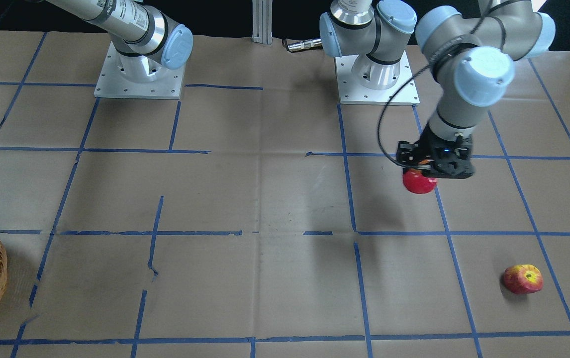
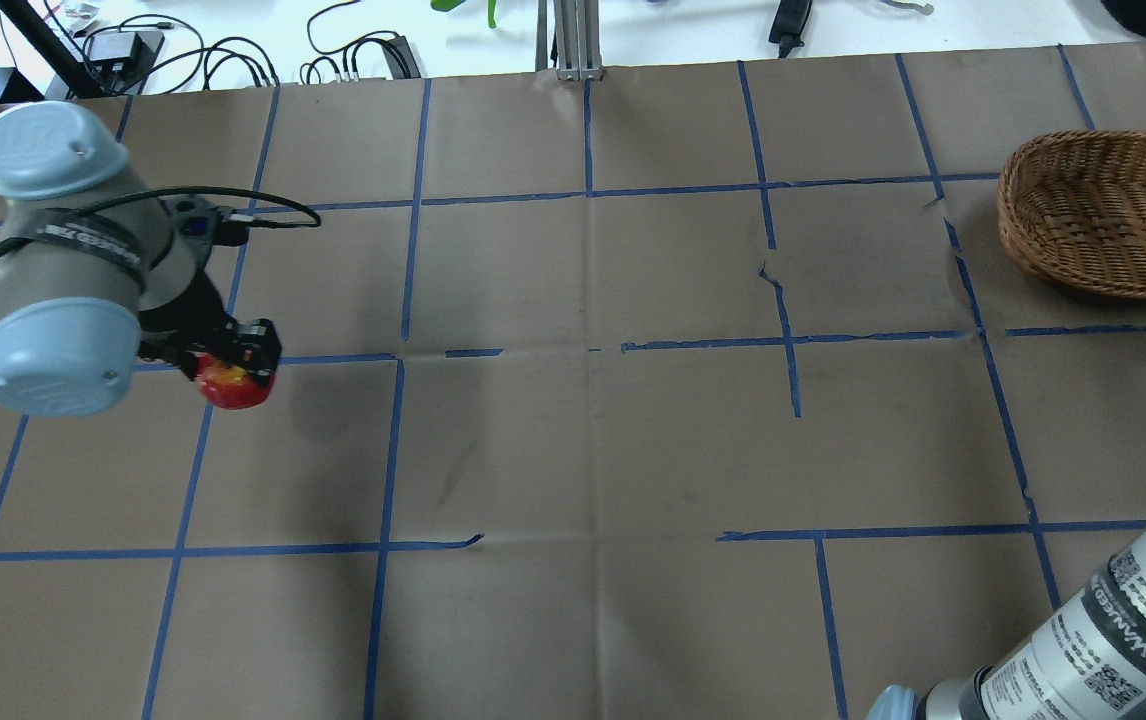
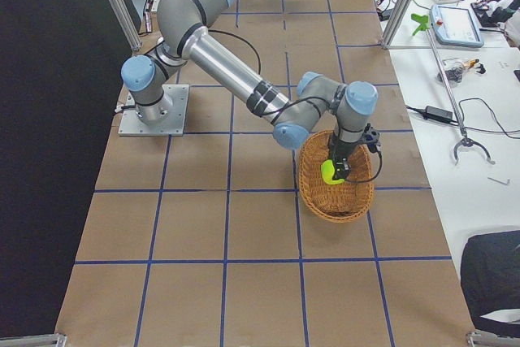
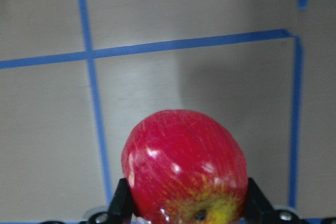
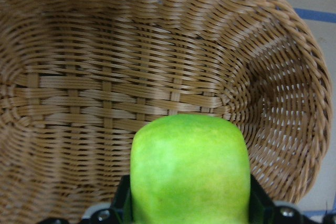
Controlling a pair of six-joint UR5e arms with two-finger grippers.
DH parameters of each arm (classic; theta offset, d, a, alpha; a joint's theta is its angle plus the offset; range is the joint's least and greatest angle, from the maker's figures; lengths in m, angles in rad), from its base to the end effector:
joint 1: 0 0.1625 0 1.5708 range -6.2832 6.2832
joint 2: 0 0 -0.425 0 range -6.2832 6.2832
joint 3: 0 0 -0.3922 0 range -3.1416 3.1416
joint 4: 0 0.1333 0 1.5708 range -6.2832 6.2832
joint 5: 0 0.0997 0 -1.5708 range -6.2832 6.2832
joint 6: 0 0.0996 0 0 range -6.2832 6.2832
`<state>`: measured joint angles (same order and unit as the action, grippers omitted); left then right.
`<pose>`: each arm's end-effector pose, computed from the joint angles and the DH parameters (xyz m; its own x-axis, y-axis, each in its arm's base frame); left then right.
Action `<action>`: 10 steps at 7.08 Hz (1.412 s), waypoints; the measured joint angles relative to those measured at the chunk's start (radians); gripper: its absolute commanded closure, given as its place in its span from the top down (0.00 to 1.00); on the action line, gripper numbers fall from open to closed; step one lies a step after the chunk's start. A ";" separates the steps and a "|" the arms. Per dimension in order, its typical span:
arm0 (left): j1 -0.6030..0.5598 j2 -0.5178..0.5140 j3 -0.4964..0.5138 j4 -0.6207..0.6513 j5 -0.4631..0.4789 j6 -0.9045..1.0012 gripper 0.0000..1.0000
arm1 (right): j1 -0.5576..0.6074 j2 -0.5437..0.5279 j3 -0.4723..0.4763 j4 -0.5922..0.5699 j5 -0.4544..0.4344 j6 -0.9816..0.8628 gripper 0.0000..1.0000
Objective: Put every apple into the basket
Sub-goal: 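Carry the red apple to center with the left gripper while the right returns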
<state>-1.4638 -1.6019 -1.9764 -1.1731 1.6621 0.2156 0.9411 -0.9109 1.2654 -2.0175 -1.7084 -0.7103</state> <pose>-0.0739 -0.4750 0.3184 -0.9904 0.1121 -0.0807 0.1077 0.9925 0.0576 -0.3372 -0.6659 0.2731 -0.9837 -0.0748 0.1636 -0.0726 0.9972 0.0193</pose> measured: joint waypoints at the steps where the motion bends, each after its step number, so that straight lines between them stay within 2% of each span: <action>1: -0.122 -0.031 0.032 0.022 -0.086 -0.089 0.23 | -0.027 0.034 -0.002 -0.029 0.017 -0.020 0.62; 2: -0.217 -0.094 0.082 0.048 -0.143 -0.165 0.23 | -0.040 0.048 -0.002 -0.042 0.027 -0.030 1.00; 5: -0.429 -0.385 0.286 0.148 -0.170 -0.362 0.23 | -0.046 0.052 -0.002 -0.062 0.039 -0.033 1.00; 6: -0.455 -0.462 0.356 0.160 -0.172 -0.392 0.41 | -0.045 0.039 -0.002 -0.054 0.041 -0.032 1.00; 7: -0.466 -0.514 0.401 0.163 -0.171 -0.413 0.93 | -0.037 0.007 0.000 -0.022 0.041 -0.028 1.00; 8: -0.470 -0.543 0.417 0.163 -0.169 -0.419 0.99 | -0.011 -0.040 0.005 0.048 0.041 -0.019 1.00; 10: -0.468 -0.543 0.427 0.161 -0.164 -0.415 0.99 | 0.115 -0.150 0.031 0.205 0.034 0.101 1.00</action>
<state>-1.9322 -2.1449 -1.5498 -1.0122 1.4980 -0.1991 1.0559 -1.0606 1.2968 -1.8123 -1.6739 -0.6093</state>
